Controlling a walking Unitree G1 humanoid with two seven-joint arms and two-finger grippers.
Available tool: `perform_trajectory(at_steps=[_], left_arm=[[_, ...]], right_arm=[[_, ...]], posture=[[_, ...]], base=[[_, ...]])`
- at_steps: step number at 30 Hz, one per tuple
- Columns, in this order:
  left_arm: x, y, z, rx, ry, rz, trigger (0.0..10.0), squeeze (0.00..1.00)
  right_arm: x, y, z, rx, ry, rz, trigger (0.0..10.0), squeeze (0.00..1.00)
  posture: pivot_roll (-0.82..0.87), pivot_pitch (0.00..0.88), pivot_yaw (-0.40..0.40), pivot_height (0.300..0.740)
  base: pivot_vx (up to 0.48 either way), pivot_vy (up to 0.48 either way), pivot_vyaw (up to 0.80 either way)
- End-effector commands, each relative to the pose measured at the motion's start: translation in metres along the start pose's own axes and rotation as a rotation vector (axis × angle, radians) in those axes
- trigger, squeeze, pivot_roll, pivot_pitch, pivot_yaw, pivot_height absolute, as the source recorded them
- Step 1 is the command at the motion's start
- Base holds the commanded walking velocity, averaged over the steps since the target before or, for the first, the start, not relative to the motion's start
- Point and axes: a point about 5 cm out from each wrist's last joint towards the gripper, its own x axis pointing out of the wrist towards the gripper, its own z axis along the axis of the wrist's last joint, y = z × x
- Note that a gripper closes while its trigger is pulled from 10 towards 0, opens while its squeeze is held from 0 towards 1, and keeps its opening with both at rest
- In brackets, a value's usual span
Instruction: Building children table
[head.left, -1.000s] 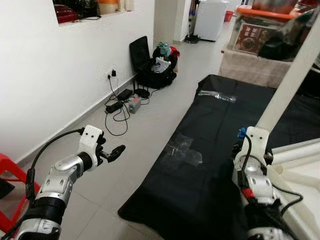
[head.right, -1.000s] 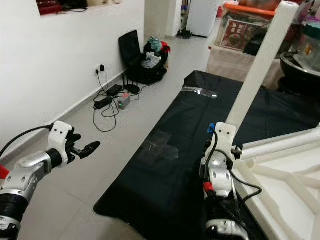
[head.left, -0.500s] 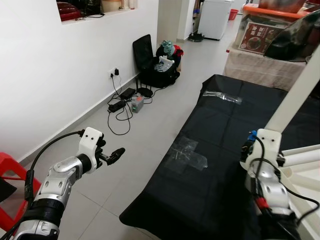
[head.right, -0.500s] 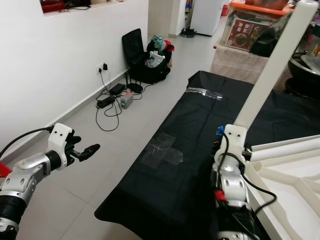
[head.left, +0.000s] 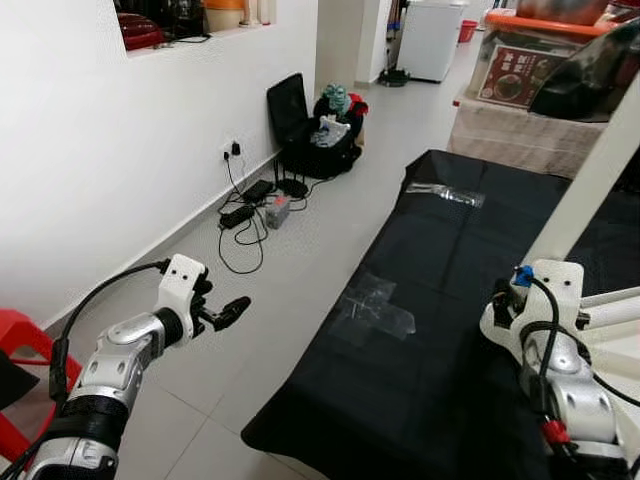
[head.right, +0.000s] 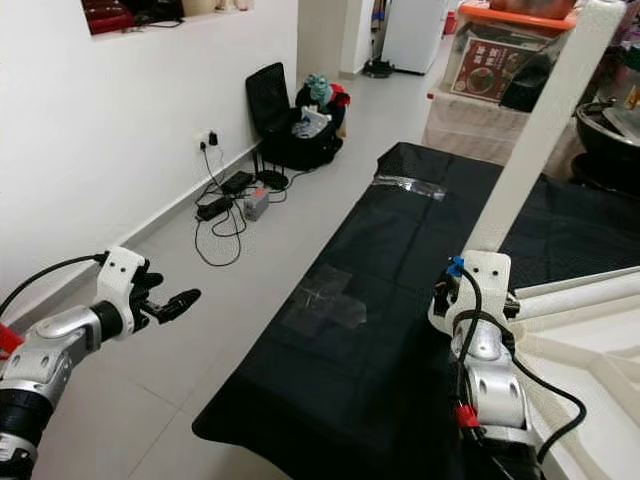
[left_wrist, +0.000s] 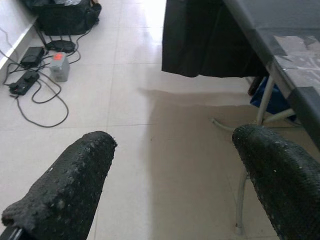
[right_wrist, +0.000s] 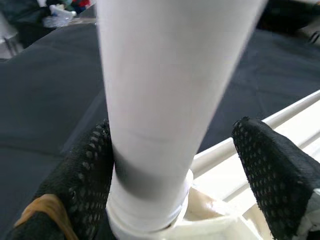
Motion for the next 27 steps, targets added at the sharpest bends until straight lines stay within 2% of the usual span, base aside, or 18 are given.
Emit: perform_trajectory(at_steps=[1,2,3,4,5,6,7,18,19,23,25,27], left_arm=[[0.001,0.001,0.001,0.017,0.010,-0.006,10.0,0.00],[0.001,0.001,0.002,0.017,0.009,-0.006,10.0,0.00],[0.001,0.001,0.002,0.017,0.009,-0.006,10.0,0.00],[0.001,0.001,0.002,0.017,0.008,-0.005,10.0,0.00],[0.001,0.001,0.002,0.018,0.009,-0.004,10.0,0.00],[0.001,0.001,0.002,0.018,0.009,-0.004,10.0,0.00],[0.001,0.001,0.002,0.018,0.010,-0.002,10.0,0.00],[-0.001,0.002,0.000,0.018,0.012,0.000,10.0,0.00],[0.000,0.001,-0.001,0.017,0.013,-0.002,10.0,0.00],[0.000,0.000,-0.001,0.016,0.011,-0.005,10.0,0.00],[0.000,0.000,-0.001,0.016,0.011,-0.005,10.0,0.00],[0.001,0.000,0.000,0.016,0.009,-0.006,10.0,0.00]], right_arm=[[0.002,-0.004,0.002,0.035,0.019,0.007,10.0,0.00],[0.004,-0.003,0.005,0.073,0.029,0.016,10.0,0.00],[0.004,-0.003,0.005,0.073,0.029,0.016,10.0,0.00],[0.006,-0.002,0.009,0.127,0.017,0.029,10.0,0.00],[0.007,-0.002,0.013,0.155,0.002,0.019,10.0,0.20],[0.007,-0.002,0.013,0.155,0.002,0.019,10.0,0.20],[0.008,-0.002,0.016,0.195,-0.013,0.024,10.0,1.00],[0.006,0.006,0.033,0.251,-0.090,0.101,10.0,1.00],[0.006,0.008,0.042,0.252,-0.129,0.125,10.0,1.00],[0.008,0.009,0.055,0.249,-0.188,0.146,10.0,1.00],[0.008,0.009,0.055,0.249,-0.188,0.146,10.0,1.00],[0.011,0.010,0.070,0.223,-0.253,0.183,10.0,1.00]], posture=[[0.02,0.000,-0.033,0.740],[0.03,0.000,-0.036,0.740],[0.03,0.000,-0.036,0.740],[0.03,0.000,-0.038,0.740],[0.03,0.000,-0.037,0.740],[0.03,0.000,-0.037,0.740],[0.03,0.000,-0.041,0.740],[0.04,0.000,-0.047,0.740],[0.03,0.000,-0.046,0.740],[0.04,0.000,-0.046,0.740],[0.04,0.000,-0.046,0.740],[0.04,0.000,-0.049,0.740]], base=[[0.000,0.000,0.00],[0.000,0.000,0.00],[0.000,0.000,0.00],[0.000,0.000,0.00],[0.000,0.000,0.00],[0.000,0.000,0.00],[0.000,0.000,0.00],[0.000,0.000,0.00],[0.000,0.000,0.00],[0.000,0.000,0.00],[0.000,0.000,0.00],[0.000,0.000,0.00]])
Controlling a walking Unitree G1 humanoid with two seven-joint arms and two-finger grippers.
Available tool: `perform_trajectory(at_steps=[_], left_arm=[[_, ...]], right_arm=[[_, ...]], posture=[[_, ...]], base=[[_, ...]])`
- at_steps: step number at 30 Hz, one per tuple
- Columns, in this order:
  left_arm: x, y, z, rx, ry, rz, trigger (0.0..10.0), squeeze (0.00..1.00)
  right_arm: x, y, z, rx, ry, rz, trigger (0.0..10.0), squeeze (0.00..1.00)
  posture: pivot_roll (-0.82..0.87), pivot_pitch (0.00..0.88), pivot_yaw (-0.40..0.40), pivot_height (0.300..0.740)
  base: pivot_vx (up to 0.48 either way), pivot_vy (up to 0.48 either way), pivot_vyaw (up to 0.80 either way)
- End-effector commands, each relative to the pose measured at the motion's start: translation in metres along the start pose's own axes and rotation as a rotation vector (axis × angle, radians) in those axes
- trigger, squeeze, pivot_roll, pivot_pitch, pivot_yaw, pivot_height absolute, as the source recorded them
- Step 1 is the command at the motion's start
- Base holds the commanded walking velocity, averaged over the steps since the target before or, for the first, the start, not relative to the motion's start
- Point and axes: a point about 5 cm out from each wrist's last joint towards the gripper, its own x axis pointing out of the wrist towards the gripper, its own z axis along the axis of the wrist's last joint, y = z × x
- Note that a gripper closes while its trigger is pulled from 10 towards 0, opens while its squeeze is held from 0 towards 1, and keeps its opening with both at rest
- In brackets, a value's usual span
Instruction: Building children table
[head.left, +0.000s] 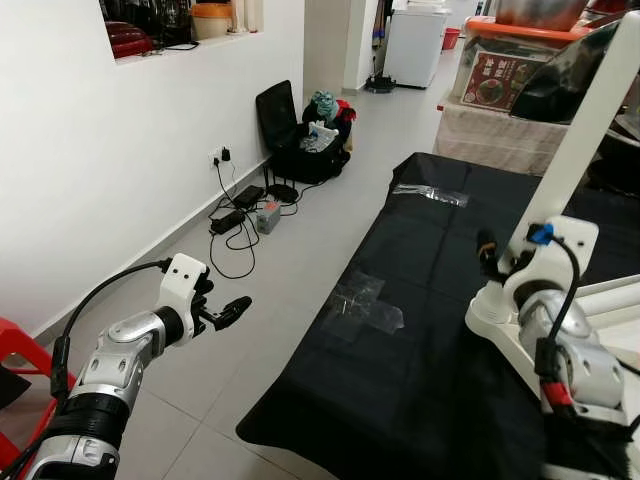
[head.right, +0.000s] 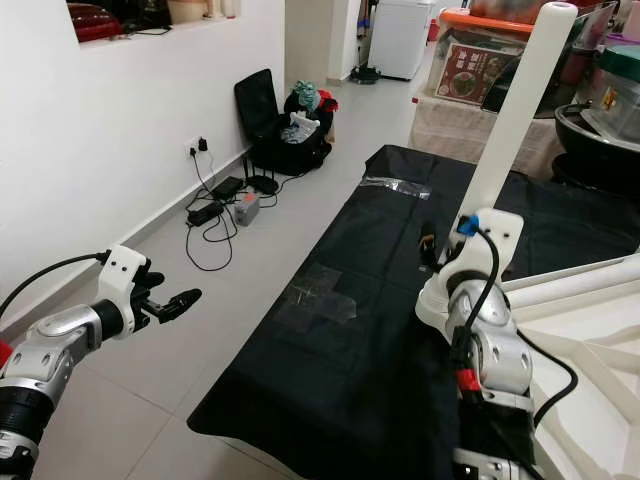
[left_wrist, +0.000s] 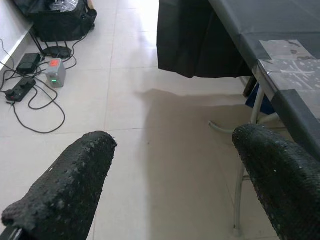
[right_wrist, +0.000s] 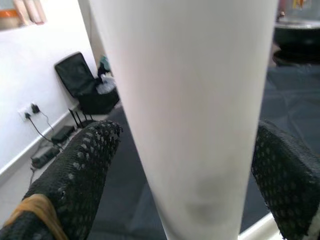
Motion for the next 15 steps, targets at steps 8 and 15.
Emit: perform_trajectory(at_steps=[8,15], left_arm=[[0.000,-0.001,-0.002,0.013,0.009,-0.004,10.0,0.00],[-0.003,0.000,-0.004,0.011,0.011,0.001,10.0,0.00]], right_arm=[[0.028,0.012,0.032,-0.131,-0.143,0.184,10.0,0.23],[0.040,0.022,0.036,-0.083,-0.182,0.349,10.0,0.00]], posture=[[0.06,0.000,-0.064,0.740],[0.08,0.000,-0.077,0.740]], base=[[0.000,0.000,0.00],[0.000,0.000,0.00]])
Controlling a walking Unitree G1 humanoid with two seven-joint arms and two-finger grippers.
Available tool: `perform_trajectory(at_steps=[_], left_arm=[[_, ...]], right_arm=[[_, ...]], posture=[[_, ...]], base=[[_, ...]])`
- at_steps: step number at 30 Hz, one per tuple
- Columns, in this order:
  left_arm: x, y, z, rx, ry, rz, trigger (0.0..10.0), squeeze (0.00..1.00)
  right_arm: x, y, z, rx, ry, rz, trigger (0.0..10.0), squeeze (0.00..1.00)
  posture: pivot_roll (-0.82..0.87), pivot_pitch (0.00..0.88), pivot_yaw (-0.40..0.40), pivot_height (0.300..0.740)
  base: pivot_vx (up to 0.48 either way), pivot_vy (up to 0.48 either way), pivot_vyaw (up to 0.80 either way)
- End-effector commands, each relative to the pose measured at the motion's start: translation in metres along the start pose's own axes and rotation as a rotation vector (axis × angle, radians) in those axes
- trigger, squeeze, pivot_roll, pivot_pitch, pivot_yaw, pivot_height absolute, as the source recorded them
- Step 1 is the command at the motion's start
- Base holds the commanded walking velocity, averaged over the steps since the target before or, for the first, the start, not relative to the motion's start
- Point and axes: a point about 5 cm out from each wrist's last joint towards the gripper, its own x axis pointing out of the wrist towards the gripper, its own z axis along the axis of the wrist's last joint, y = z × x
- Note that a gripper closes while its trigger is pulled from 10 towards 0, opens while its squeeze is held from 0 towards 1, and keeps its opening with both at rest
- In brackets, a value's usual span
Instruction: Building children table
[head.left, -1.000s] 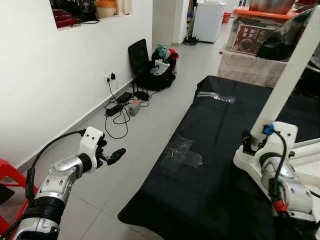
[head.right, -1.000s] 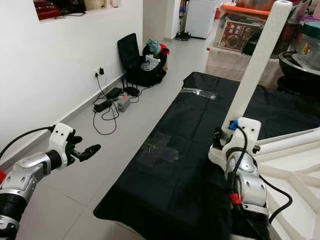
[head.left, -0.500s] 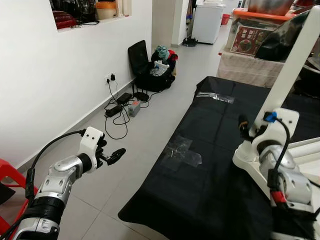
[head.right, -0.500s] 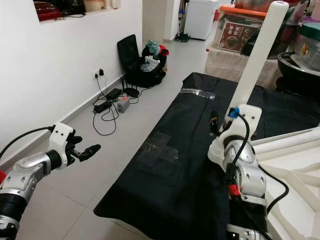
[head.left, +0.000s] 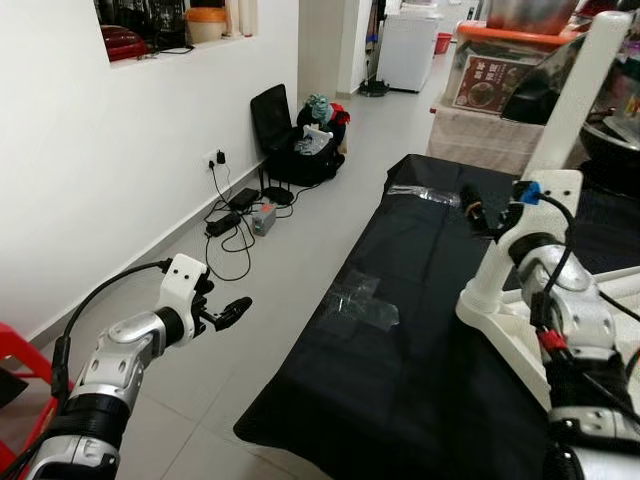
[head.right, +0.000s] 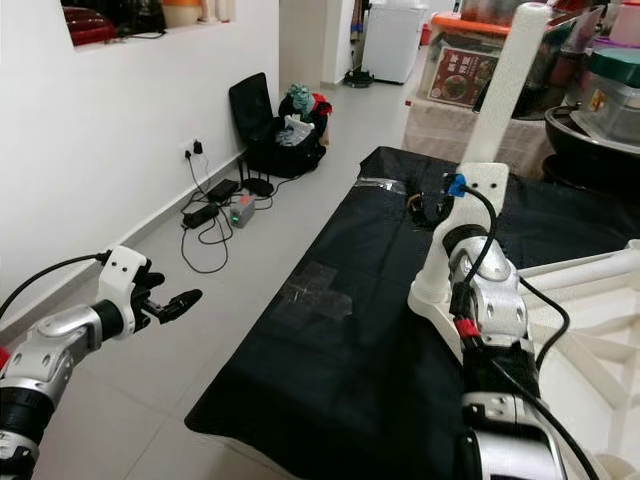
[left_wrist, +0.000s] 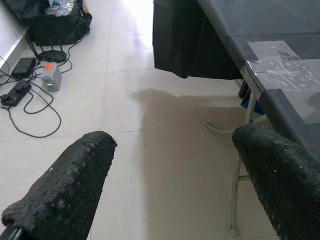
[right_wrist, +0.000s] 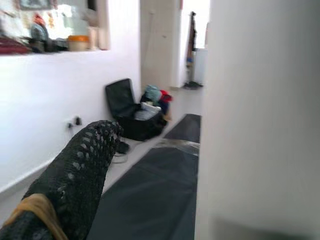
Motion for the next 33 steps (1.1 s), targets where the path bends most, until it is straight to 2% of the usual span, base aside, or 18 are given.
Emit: perform_trajectory(at_steps=[1,5,6,7,8,17,19,26,29,33], left_arm=[[-0.002,0.000,-0.004,0.009,0.012,0.000,10.0,0.00],[-0.003,0.000,-0.005,0.010,0.015,0.002,10.0,0.00],[-0.003,0.000,-0.005,0.010,0.016,0.002,10.0,0.00],[-0.003,0.000,-0.005,0.010,0.016,0.002,10.0,0.00],[-0.003,0.000,-0.005,0.010,0.017,0.000,10.0,0.00],[-0.002,-0.001,-0.007,0.010,0.024,-0.006,10.0,0.00],[-0.001,0.000,-0.007,0.013,0.027,-0.007,10.0,0.00],[-0.001,0.000,-0.008,0.014,0.028,-0.007,10.0,0.00],[-0.002,0.000,-0.009,0.014,0.032,-0.008,10.0,0.00],[-0.002,-0.001,-0.011,0.012,0.036,-0.010,10.0,0.00]], right_arm=[[0.004,0.005,0.007,0.021,-0.042,0.069,10.0,0.00],[0.008,0.014,0.002,0.045,-0.022,0.170,10.0,0.00],[0.009,0.014,0.000,0.054,-0.022,0.184,5.0,0.00],[0.009,0.014,0.000,0.054,-0.022,0.184,5.0,0.00],[0.009,0.014,-0.002,0.058,-0.021,0.196,0.0,0.00],[0.009,0.014,-0.005,0.075,-0.024,0.242,0.0,0.00],[0.010,0.007,-0.009,0.079,0.007,0.204,0.0,0.00],[0.011,0.004,-0.012,0.082,0.020,0.190,0.0,0.00],[0.009,0.009,-0.017,0.073,0.047,0.216,0.0,0.00],[0.004,0.027,-0.031,0.065,0.108,0.314,0.0,0.00]], posture=[[0.08,0.000,-0.077,0.740],[0.08,0.000,-0.079,0.740],[0.08,0.000,-0.080,0.740],[0.08,0.000,-0.080,0.740],[0.08,0.000,-0.080,0.740],[0.07,0.000,-0.076,0.740],[0.07,0.000,-0.076,0.740],[0.07,0.000,-0.076,0.740],[0.07,0.000,-0.074,0.740],[0.07,0.000,-0.072,0.740]], base=[[0.000,0.000,0.00],[0.000,0.000,0.00],[0.000,0.000,0.00],[0.000,0.000,0.00],[0.000,0.000,0.00],[0.000,0.000,0.00],[0.000,0.000,0.00],[0.000,0.000,0.00],[0.000,0.000,0.00],[0.000,0.000,0.00]])
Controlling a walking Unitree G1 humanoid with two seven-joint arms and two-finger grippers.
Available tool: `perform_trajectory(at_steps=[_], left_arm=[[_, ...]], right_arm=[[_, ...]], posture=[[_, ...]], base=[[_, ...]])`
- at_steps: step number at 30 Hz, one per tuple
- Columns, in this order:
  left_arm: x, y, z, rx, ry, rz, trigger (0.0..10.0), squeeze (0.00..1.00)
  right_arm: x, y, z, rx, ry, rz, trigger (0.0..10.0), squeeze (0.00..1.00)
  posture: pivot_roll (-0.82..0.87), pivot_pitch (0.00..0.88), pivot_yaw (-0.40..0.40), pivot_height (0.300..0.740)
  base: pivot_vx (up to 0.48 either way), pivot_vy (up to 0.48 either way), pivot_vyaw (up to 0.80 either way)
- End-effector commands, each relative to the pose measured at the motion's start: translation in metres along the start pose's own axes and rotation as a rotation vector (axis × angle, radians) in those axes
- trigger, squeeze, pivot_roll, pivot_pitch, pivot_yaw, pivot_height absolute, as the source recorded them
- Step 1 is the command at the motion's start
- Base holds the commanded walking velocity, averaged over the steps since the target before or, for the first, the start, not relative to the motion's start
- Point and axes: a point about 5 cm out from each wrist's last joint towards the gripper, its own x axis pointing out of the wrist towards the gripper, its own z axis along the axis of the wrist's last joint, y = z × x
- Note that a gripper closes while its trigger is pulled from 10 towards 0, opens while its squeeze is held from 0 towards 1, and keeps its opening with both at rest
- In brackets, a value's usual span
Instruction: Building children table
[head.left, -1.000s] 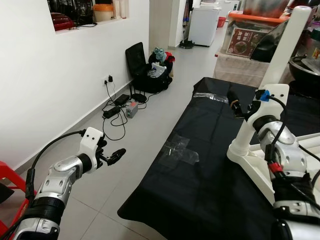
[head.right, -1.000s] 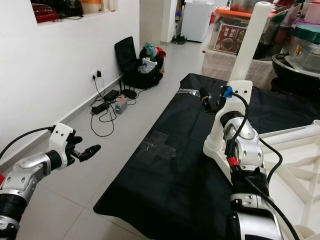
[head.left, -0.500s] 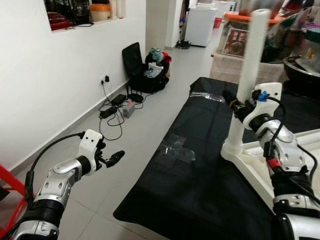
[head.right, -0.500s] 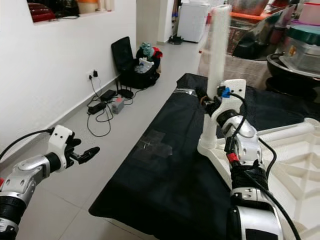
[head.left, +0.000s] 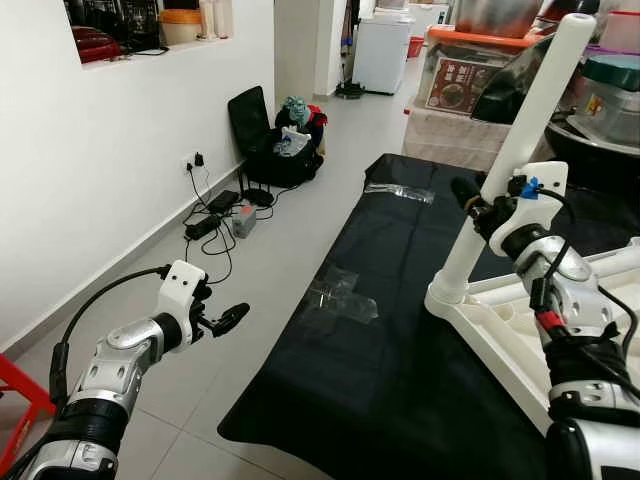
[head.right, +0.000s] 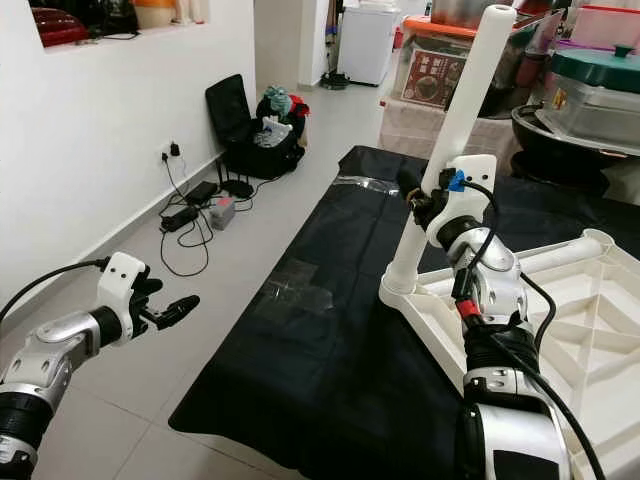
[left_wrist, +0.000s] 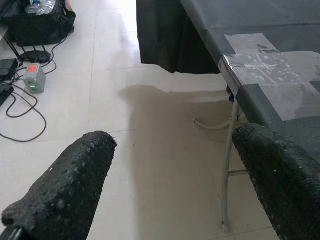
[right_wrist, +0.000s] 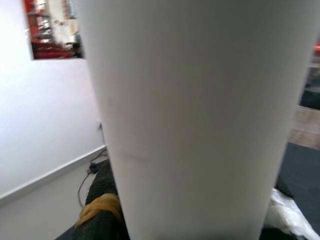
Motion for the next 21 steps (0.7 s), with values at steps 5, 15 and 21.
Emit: perform_trajectory(at_steps=[5,15,21], left_arm=[[0.000,-0.001,-0.003,0.004,0.014,-0.008,10.0,0.00],[-0.002,-0.002,-0.009,-0.022,0.028,-0.011,10.0,0.00],[-0.001,-0.004,-0.009,-0.033,0.029,-0.016,10.0,0.00]], right_arm=[[-0.003,0.036,-0.040,0.060,0.175,0.181,0.0,0.00],[-0.037,0.088,-0.051,0.185,0.327,0.477,0.0,0.00],[-0.048,0.094,-0.048,0.212,0.337,0.562,0.0,0.00]], posture=[[0.07,0.000,-0.077,0.740],[0.06,0.000,-0.079,0.740],[0.05,0.000,-0.076,0.740]], base=[[0.000,0.000,0.00],[0.000,0.000,0.00],[0.000,0.000,0.00]])
